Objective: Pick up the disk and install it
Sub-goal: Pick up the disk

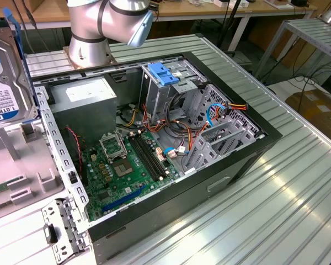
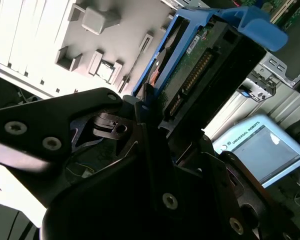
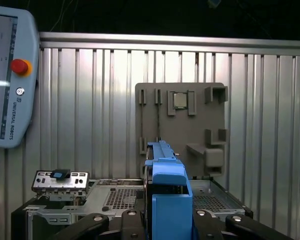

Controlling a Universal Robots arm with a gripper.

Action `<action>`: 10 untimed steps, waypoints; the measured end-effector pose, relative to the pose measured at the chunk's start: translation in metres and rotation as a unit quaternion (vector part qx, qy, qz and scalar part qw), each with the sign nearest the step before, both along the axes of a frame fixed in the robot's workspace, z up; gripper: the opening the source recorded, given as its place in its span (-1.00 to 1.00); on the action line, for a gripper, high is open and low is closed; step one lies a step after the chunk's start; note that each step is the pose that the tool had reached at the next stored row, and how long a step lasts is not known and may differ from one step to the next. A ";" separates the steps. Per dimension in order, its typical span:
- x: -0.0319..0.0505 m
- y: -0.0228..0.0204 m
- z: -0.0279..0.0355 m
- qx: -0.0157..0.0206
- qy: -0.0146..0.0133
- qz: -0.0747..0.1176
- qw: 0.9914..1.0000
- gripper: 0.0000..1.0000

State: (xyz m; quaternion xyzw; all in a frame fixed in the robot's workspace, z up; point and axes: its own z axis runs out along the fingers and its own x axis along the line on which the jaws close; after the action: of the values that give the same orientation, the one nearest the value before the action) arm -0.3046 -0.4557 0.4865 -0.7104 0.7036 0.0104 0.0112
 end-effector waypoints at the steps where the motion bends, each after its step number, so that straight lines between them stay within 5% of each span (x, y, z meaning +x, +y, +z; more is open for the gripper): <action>1: 0.0008 -0.0005 0.0000 0.000 0.000 0.000 1.000 -0.28; 10: 0.0086 -0.0064 -0.0001 0.000 0.000 0.000 1.000 -0.28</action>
State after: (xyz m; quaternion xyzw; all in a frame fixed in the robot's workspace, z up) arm -0.2961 -0.4621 0.4864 -0.7104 0.7036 0.0105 0.0112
